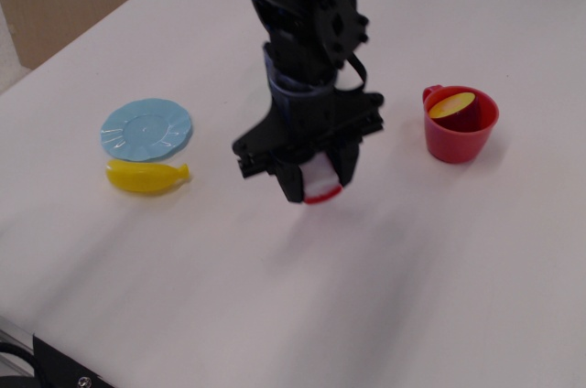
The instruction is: Take sushi off plate
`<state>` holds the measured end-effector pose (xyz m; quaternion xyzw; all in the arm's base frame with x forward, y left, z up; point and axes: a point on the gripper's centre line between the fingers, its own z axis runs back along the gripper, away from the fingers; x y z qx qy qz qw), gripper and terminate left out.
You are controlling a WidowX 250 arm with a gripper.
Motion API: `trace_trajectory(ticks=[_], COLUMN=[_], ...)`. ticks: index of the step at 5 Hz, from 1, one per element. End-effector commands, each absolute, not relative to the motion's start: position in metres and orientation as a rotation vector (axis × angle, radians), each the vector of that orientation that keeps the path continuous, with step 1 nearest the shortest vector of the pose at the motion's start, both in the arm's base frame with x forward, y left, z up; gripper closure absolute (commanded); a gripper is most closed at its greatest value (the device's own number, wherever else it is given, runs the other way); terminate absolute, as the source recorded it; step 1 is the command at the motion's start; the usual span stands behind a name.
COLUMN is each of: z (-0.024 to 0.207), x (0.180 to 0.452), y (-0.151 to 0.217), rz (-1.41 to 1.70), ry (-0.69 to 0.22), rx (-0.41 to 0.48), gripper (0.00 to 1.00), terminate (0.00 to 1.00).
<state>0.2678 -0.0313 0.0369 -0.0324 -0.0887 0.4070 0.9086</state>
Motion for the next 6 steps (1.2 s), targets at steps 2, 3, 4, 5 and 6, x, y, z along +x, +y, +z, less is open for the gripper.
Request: trace_trajectory(ticks=[2,3,4,5,6], z=[0.025,0.024,0.031,0.049,0.065], x=[0.236,0.235,0.233,0.235,0.235], y=[-0.06,-0.058,-0.058,-0.057,-0.058], rz=[0.756,0.753,0.735,0.719,0.681], ry=[-0.134,-0.114,-0.142,-0.192,-0.234], rx=[-0.095,-0.095,-0.096,-0.095,-0.103], gripper=[1.0,0.0,0.0,0.0,0.0], terminate=[0.0,0.0,0.0,0.0,0.0])
